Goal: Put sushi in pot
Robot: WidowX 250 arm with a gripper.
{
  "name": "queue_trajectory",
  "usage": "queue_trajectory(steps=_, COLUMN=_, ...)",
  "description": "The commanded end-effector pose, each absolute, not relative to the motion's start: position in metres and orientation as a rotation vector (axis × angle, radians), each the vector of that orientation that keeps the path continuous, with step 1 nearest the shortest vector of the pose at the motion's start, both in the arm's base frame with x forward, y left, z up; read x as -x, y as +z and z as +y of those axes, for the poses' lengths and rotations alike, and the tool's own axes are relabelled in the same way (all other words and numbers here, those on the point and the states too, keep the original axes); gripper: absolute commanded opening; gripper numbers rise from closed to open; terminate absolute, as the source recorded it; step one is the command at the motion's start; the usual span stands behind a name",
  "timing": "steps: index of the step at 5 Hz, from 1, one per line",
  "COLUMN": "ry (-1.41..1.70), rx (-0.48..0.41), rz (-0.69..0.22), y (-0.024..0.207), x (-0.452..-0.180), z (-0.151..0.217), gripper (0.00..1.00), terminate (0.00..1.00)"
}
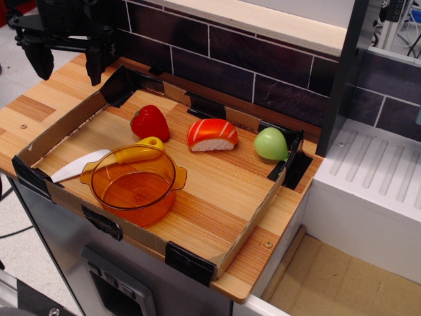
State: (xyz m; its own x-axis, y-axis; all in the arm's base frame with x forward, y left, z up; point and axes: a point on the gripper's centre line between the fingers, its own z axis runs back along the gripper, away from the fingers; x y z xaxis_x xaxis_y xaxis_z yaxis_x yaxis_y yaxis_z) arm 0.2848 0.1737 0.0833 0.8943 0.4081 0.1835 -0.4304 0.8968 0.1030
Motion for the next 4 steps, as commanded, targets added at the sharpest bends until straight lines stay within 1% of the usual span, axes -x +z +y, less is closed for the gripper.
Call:
queue_trajectory(steps=1, ry=0.436, rx=-0.143, rz=-0.159, y=0.083, x=-0.285, z=0.174, gripper=1.0, terminate=0.0)
queue_trajectory(steps=2, ry=0.272, rx=-0.082, rz=-0.117, y=0.101, x=-0.296, z=0.172, gripper=1.0, terminate=0.0)
queue_trajectory(steps=3, ry=0.108, rx=-0.112, rz=-0.142, y=0.119, x=-0.301, z=0.162, gripper=1.0, terminate=0.0)
queue_trajectory(steps=4, ry=-0.141, rx=-0.146, rz=-0.135, y=0.124, x=-0.312, z=0.146, gripper=1.0, terminate=0.0)
